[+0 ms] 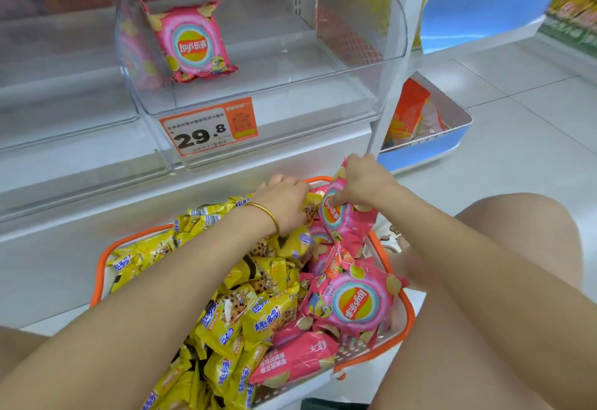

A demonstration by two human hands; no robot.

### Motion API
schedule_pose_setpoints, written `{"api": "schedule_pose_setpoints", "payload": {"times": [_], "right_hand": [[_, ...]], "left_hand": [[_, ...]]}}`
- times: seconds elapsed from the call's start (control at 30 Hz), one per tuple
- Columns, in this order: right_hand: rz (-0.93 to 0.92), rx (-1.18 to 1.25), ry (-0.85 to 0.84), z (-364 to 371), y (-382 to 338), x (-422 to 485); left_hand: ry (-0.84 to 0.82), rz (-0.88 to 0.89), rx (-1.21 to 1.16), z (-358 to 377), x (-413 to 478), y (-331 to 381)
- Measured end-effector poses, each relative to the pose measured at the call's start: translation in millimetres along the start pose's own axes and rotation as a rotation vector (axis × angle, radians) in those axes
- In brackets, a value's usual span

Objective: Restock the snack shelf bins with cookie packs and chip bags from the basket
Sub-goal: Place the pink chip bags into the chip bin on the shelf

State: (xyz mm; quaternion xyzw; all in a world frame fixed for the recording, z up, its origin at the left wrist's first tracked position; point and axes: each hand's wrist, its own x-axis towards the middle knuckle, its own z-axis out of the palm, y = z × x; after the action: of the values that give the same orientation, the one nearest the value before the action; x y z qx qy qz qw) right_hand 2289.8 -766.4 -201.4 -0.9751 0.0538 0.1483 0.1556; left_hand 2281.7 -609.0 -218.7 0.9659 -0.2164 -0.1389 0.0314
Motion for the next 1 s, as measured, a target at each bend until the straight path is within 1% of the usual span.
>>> {"api": "schedule_pose_setpoints", "payload": {"times": [0.13, 0.23, 0.3, 0.4, 0.47, 0.53, 0.6, 0.67, 0.73, 0.77, 0.8, 0.87, 0.9, 1.0], "right_hand": [[-0.105, -0.054, 0.104, -18.5, 0.3, -6.3], [-0.23, -0.112, 0.147, -39.4, 1.2, -14.2], [-0.349, -0.107, 0.134, -55.5, -1.0, -21.6], [-0.501, -0.058, 0.095, -72.9, -12.8, -35.6], [-0.587, 0.024, 0.082, -80.5, -23.0, -43.7], [-0.639, 0.114, 0.077, -89.1, -31.3, -49.5], [-0.64, 0.234, 0.071, -98.9, -37.5, -53.0], [-0.586, 0.461, 0.105, -108.6, -44.4, -56.2], [-0.521, 0.687, 0.173, -118.2, -53.4, -59.7], [-0.506, 0.791, 0.14, -122.3, -59.3, -61.6], [-0.512, 0.877, 0.058, -125.2, -66.9, -63.6], [-0.549, 0.94, -0.103, -127.8, -84.9, -62.7], [-0.551, 0.937, -0.127, -129.2, -94.8, -57.7], [-0.451, 1.014, -0.041, -138.1, -119.3, -22.2]], "left_hand": [[0.094, 0.026, -0.127, -8.5, -0.3, -3.6], [0.11, 0.03, -0.326, -20.5, -5.6, -4.0], [0.135, 0.04, -0.474, -31.2, -9.8, -4.9], [0.128, 0.092, -0.682, -50.4, -19.2, -3.9], [0.139, 0.157, -0.83, -64.0, -28.9, -3.4], [0.18, 0.182, -0.877, -76.8, -39.5, -5.6], [0.244, 0.176, -0.884, -88.6, -48.9, -12.8], [0.324, 0.155, -0.957, -101.9, -57.5, -21.8], [0.45, 0.112, -1.007, -119.2, -66.4, -31.3], [0.517, 0.091, -1.008, -128.4, -70.1, -35.5], [0.575, 0.079, -1.005, -137.7, -72.9, -39.9], [0.668, 0.069, -0.978, -155.5, -73.3, -50.1], [0.696, 0.055, -0.96, -163.1, -71.9, -55.3], [0.782, -0.053, -0.876, -178.0, -64.5, -74.1]]}}
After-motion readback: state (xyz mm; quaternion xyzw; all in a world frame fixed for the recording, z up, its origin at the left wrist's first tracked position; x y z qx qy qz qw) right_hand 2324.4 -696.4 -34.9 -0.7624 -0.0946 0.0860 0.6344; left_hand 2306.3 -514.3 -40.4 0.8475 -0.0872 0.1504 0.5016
